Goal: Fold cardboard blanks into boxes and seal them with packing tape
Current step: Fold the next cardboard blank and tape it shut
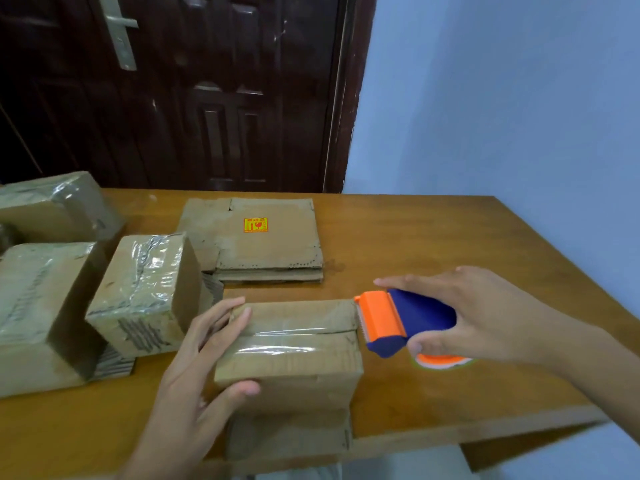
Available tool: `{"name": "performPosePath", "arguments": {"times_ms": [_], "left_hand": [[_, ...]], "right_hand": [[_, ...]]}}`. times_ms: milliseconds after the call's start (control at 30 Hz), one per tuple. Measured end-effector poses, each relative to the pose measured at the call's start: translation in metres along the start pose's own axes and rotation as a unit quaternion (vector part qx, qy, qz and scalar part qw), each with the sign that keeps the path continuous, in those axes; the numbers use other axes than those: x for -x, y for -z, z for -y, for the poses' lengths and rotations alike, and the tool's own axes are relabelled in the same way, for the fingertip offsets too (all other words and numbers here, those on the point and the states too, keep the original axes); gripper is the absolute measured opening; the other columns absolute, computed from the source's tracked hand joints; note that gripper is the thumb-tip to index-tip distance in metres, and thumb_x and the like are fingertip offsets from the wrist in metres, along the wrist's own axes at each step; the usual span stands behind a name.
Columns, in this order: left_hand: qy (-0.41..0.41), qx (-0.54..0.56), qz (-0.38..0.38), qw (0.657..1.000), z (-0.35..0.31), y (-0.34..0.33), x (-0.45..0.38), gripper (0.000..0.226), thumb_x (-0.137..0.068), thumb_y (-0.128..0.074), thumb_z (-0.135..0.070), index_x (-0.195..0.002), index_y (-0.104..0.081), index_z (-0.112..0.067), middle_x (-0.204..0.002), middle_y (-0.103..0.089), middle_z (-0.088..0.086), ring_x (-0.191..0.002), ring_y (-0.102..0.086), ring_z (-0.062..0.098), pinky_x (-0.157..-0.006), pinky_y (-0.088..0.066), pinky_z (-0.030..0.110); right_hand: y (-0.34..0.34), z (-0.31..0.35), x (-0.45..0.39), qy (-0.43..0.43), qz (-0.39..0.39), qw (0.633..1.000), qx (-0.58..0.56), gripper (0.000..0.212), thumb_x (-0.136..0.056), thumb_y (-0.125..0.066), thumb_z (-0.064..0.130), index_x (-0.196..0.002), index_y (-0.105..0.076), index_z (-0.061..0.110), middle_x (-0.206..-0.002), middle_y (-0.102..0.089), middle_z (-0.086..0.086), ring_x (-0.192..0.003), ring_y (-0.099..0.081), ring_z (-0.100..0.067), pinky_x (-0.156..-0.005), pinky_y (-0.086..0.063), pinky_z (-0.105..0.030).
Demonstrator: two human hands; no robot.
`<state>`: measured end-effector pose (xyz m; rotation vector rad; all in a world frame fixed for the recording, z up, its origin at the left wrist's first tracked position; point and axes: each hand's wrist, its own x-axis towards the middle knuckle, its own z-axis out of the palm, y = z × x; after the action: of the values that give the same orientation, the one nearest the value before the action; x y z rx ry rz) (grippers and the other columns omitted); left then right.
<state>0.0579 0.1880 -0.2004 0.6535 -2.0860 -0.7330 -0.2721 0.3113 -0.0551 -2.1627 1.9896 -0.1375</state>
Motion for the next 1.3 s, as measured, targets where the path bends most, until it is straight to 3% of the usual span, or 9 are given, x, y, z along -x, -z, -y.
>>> {"name": "performPosePath", "arguments": {"times_ms": [233,433,567,733,833,933,1033,1133,1300], "left_hand": [[0.015,0.009,0.009,1.0,-0.003,0.0,0.0,0.068,-0.097,-0.054,-0.067,-0.157,-0.045,-0.036,-0.162,-0.041,-0.007,-0.148,-0.042,0.015,-0.112,-0.039,0.017],[0.016,0.015,0.016,1.0,-0.007,-0.003,-0.002,0.066,-0.1,-0.056,-0.059,-0.151,-0.052,-0.018,-0.16,-0.043,0.002,-0.149,-0.042,0.019,-0.117,-0.035,0.02],[0.02,0.024,0.023,0.999,-0.007,0.0,-0.003,0.064,-0.097,-0.061,-0.056,-0.149,-0.054,-0.02,-0.158,-0.043,0.001,-0.148,-0.042,0.019,-0.116,-0.037,0.023],[0.04,-0.003,0.087,0.995,-0.013,0.021,-0.009,0.061,-0.091,-0.068,-0.052,-0.148,-0.055,-0.033,-0.157,-0.042,-0.008,-0.144,-0.044,0.018,-0.106,-0.048,0.021],[0.01,-0.192,0.152,0.969,-0.031,0.038,-0.026,0.068,-0.09,-0.049,-0.079,-0.146,-0.046,-0.042,-0.156,-0.037,-0.019,-0.13,-0.049,0.004,-0.077,-0.055,0.014],[-0.067,-0.337,0.157,0.926,-0.067,0.034,-0.055,0.087,-0.087,-0.035,-0.089,-0.153,-0.037,-0.032,-0.159,-0.04,-0.008,-0.139,-0.046,0.013,-0.104,-0.051,0.036],[-0.125,-0.367,0.234,0.892,-0.1,0.013,-0.08,0.093,-0.088,-0.029,-0.092,-0.161,-0.026,-0.034,-0.168,-0.032,-0.004,-0.151,-0.036,0.02,-0.121,-0.032,0.045],[-0.102,-0.37,0.334,0.861,-0.105,-0.011,-0.09,0.097,-0.083,-0.026,-0.097,-0.162,0.0,-0.047,-0.174,-0.007,-0.012,-0.158,-0.016,0.015,-0.126,-0.02,0.042],[-0.092,-0.359,0.345,0.862,-0.089,-0.017,-0.086,0.09,-0.084,-0.024,-0.098,-0.156,-0.002,-0.05,-0.151,-0.033,-0.013,-0.13,-0.037,0.009,-0.107,-0.034,0.032]], "right_hand": [[-0.003,-0.007,0.0,-0.006,-0.006,0.999,-0.039,0.084,-0.073,-0.033,0.102,-0.147,-0.037,0.062,-0.083,-0.059,0.035,-0.082,-0.058,0.004,-0.061,-0.035,-0.016],[-0.016,-0.02,0.01,-0.037,0.0,0.997,-0.061,0.073,-0.075,-0.046,0.09,-0.144,-0.037,0.067,-0.097,-0.058,0.042,-0.08,-0.06,0.001,-0.058,-0.036,-0.017],[-0.026,-0.017,0.006,-0.032,0.002,0.998,-0.057,0.077,-0.074,-0.035,0.099,-0.145,-0.032,0.07,-0.081,-0.062,0.032,-0.08,-0.059,0.003,-0.057,-0.036,-0.016],[-0.034,-0.014,0.0,-0.004,-0.004,1.0,-0.013,0.084,-0.07,-0.022,0.105,-0.147,-0.025,0.071,-0.085,-0.06,0.033,-0.091,-0.055,0.01,-0.057,-0.033,-0.015],[-0.033,-0.012,0.002,-0.002,-0.002,1.0,0.011,0.088,-0.068,-0.015,0.107,-0.148,-0.021,0.07,-0.085,-0.054,0.037,-0.092,-0.054,0.012,-0.058,-0.036,-0.015],[-0.033,-0.012,0.006,-0.016,-0.003,0.999,0.031,0.092,-0.068,-0.012,0.106,-0.15,-0.023,0.066,-0.087,-0.052,0.038,-0.076,-0.053,0.01,-0.059,-0.036,-0.015],[-0.035,-0.014,0.011,-0.024,-0.013,0.999,0.037,0.094,-0.071,-0.012,0.105,-0.152,-0.028,0.059,-0.095,-0.062,0.032,-0.076,-0.054,0.008,-0.064,-0.041,-0.016],[-0.036,-0.014,0.015,-0.029,-0.024,0.999,0.028,0.096,-0.069,-0.011,0.106,-0.15,-0.03,0.057,-0.093,-0.063,0.028,-0.076,-0.055,0.006,-0.07,-0.046,-0.02],[-0.044,-0.016,0.021,-0.03,-0.04,0.999,-0.019,0.089,-0.071,-0.016,0.104,-0.147,-0.029,0.059,-0.092,-0.064,0.024,-0.078,-0.056,0.006,-0.069,-0.044,-0.018]]}}
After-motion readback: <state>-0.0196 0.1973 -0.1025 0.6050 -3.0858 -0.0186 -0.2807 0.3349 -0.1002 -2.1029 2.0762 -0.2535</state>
